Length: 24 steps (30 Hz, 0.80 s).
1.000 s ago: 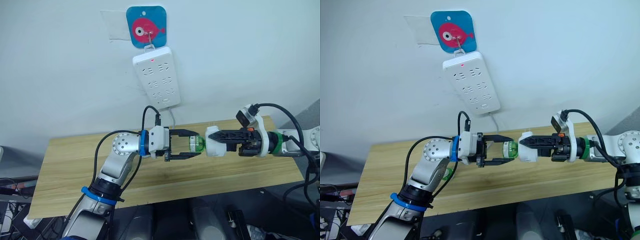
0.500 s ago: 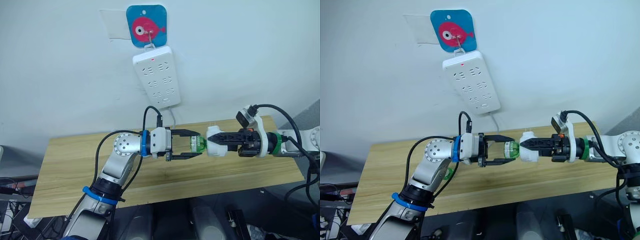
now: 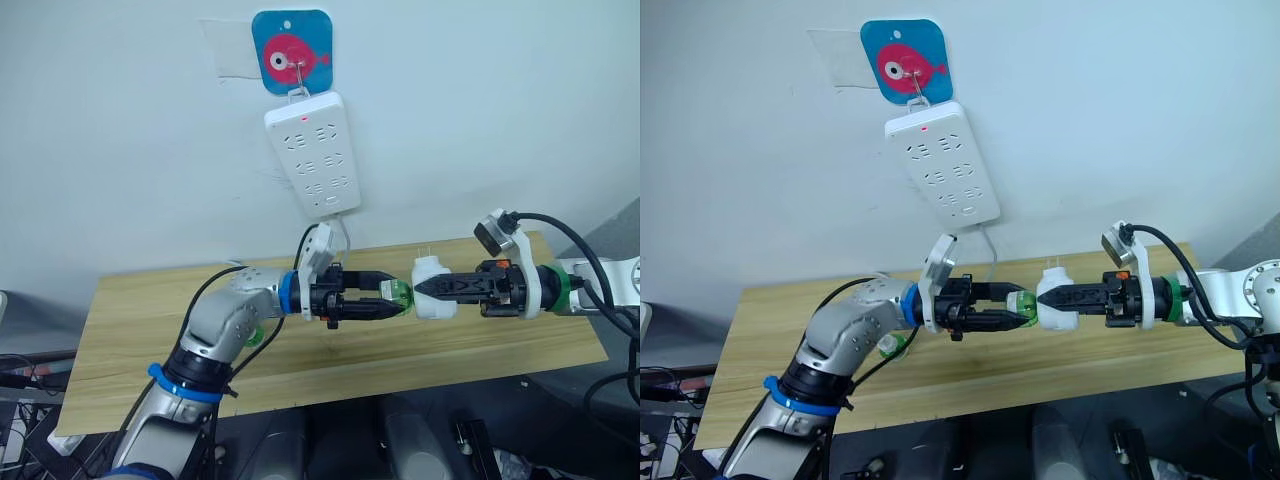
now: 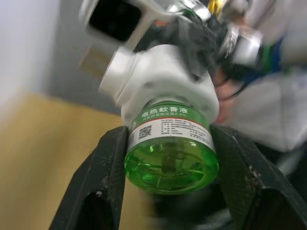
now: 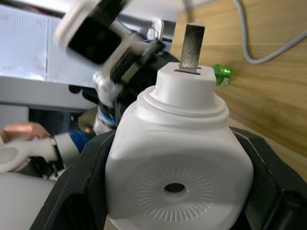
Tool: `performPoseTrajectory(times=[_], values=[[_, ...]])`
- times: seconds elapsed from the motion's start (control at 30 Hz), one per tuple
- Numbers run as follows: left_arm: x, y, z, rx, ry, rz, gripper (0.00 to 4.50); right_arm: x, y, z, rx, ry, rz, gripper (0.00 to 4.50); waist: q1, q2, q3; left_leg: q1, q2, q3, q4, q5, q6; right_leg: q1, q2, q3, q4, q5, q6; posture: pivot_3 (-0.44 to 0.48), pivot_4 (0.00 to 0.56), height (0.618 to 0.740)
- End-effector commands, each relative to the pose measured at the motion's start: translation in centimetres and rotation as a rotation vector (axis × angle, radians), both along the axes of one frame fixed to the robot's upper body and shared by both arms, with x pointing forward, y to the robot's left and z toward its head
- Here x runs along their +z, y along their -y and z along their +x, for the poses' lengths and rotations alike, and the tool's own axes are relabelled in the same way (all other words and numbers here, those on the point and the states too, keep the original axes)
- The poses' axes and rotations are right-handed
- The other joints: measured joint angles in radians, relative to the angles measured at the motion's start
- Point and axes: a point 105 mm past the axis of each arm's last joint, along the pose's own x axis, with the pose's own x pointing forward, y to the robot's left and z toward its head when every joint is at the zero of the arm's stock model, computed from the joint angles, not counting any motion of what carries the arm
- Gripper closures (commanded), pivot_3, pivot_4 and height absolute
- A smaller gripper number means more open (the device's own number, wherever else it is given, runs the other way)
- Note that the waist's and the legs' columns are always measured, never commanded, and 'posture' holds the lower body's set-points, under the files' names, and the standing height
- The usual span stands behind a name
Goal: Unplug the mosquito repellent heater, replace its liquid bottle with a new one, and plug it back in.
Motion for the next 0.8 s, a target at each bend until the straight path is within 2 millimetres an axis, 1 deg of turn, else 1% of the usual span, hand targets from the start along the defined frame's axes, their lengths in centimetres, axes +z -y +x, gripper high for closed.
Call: performPoseTrajectory(times=[0.03,0.07,0.13,0.23,0.3,0.43,0.47,0.53,0.6,0.63,0.73,0.8], values=[[-1.3,-1.9,1.8,0.069,-0.422,0.076,2.23,1.0,-0.5,-1.1,0.077,0.065,0.006,1.45,-0.001,0.0,0.0,0.0,0.0,0.0,0.0,0.0,0.0,0.0,0.0,0.0,0.0,0.0,0.0,-0.188,0.236,0.74],[-1.3,-2.1,2.2,0.065,-0.511,0.067,2.23,0.9,-0.5,-1.2,0.08,0.066,0.004,1.45,-0.002,0.0,0.0,0.0,0.0,0.001,0.0,0.0,0.0,0.0,0.0,0.0,0.0,0.0,0.0,-0.188,0.236,0.74],[-1.5,-2.1,2.0,0.039,-0.579,0.093,2.23,0.9,-0.5,-1.2,0.082,0.069,0.005,1.45,-0.001,0.0,0.0,0.0,-0.001,0.001,0.0,0.0,0.0,0.0,0.0,0.0,0.0,0.0,0.001,-0.195,0.229,0.74],[-1.6,-1.8,1.2,-0.001,-0.579,0.123,2.23,0.8,-0.5,-1.3,0.084,0.074,-0.001,1.45,-0.003,0.0,0.0,0.0,0.0,0.002,-0.001,0.0,0.0,-0.002,-0.001,0.001,0.0,0.001,0.0,-0.2,0.225,0.74],[-1.3,-1.8,0.8,-0.022,-0.566,0.114,1.49,0.8,-0.4,-1.2,0.082,0.075,-0.004,1.45,-0.002,0.0,0.0,0.0,0.0,0.002,-0.001,0.0,-0.001,-0.002,-0.001,0.002,0.001,0.001,0.0,-0.202,0.223,0.74],[-0.5,-2.0,0.9,-0.02,-0.554,0.065,0.28,1.0,-0.2,-1.0,0.064,0.074,0.02,1.45,0.0,0.0,-0.001,0.0,0.001,0.003,-0.001,0.001,-0.002,-0.003,-0.002,0.003,0.001,0.001,-0.001,-0.199,0.221,0.74],[-0.3,-2.3,1.2,0.016,-0.507,0.059,0.04,1.0,-0.2,-1.0,0.06,0.074,0.022,1.45,0.003,0.0,-0.001,0.0,0.001,0.003,-0.001,0.001,-0.002,-0.003,-0.002,0.003,0.001,0.001,-0.001,-0.199,0.221,0.74],[0.3,-3.1,2.1,0.104,-0.401,0.043,0.04,1.1,0.2,-0.7,0.042,0.073,0.036,1.45,0.005,0.0,-0.001,0.0,0.001,0.003,0.0,0.001,-0.003,-0.003,-0.002,0.003,0.001,0.002,0.0,-0.2,0.211,0.74],[1.5,-3.6,2.1,0.162,-0.247,0.037,0.04,1.3,0.7,-0.2,0.007,0.069,0.049,1.45,0.005,0.0,-0.001,-0.001,0.001,0.004,-0.001,0.002,-0.005,-0.003,-0.003,0.004,0.0,0.002,0.0,-0.2,0.211,0.74],[2.2,-3.9,2.0,0.192,-0.125,0.05,0.04,1.3,1.0,0.1,-0.015,0.062,0.058,1.45,0.005,0.0,-0.001,-0.001,0.001,0.005,-0.001,0.003,-0.006,-0.004,-0.004,0.005,0.0,0.002,-0.001,-0.195,0.206,0.74],[3.3,-4.2,0.3,0.196,0.234,0.077,0.04,1.5,1.7,0.8,-0.054,0.03,0.096,1.45,0.006,0.001,-0.002,-0.003,0.001,0.007,-0.002,0.004,-0.008,-0.008,-0.005,0.007,0.001,0.003,-0.002,-0.175,0.209,0.74],[3.6,-4.3,-1.6,0.155,0.548,0.065,0.04,1.4,2.1,1.0,-0.063,0.008,0.114,1.45,0.007,0.002,-0.003,-0.003,0.001,0.008,-0.002,0.004,-0.008,-0.008,-0.004,0.008,0.001,0.003,-0.002,-0.16,0.207,0.74]])
